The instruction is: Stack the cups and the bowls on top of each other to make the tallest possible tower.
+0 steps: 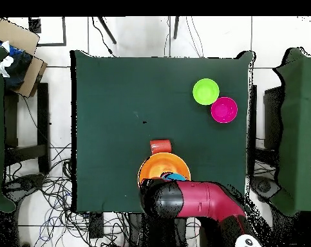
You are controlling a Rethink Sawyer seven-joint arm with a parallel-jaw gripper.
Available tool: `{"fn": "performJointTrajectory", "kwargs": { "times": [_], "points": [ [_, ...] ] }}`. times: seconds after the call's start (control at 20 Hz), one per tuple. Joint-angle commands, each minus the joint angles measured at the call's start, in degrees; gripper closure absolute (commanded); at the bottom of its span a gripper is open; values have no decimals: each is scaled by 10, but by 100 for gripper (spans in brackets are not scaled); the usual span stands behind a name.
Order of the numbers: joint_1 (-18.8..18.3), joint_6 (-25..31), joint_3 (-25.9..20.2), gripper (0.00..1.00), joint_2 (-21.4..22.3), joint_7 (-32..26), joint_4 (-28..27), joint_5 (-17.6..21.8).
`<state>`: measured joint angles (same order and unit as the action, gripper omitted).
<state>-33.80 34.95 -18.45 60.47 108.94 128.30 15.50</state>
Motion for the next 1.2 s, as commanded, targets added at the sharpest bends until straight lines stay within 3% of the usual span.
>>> {"fn": "performJointTrajectory", "kwargs": {
  "times": [0.05,0.65,0.7,1.2],
  "points": [
    [12,-33,9,100,-19,34,29,26],
    [22,-33,13,100,-8,40,38,20],
    [23,-25,12,0,-9,37,35,19],
    [48,-11,18,0,-20,53,10,19]
  ]
}}
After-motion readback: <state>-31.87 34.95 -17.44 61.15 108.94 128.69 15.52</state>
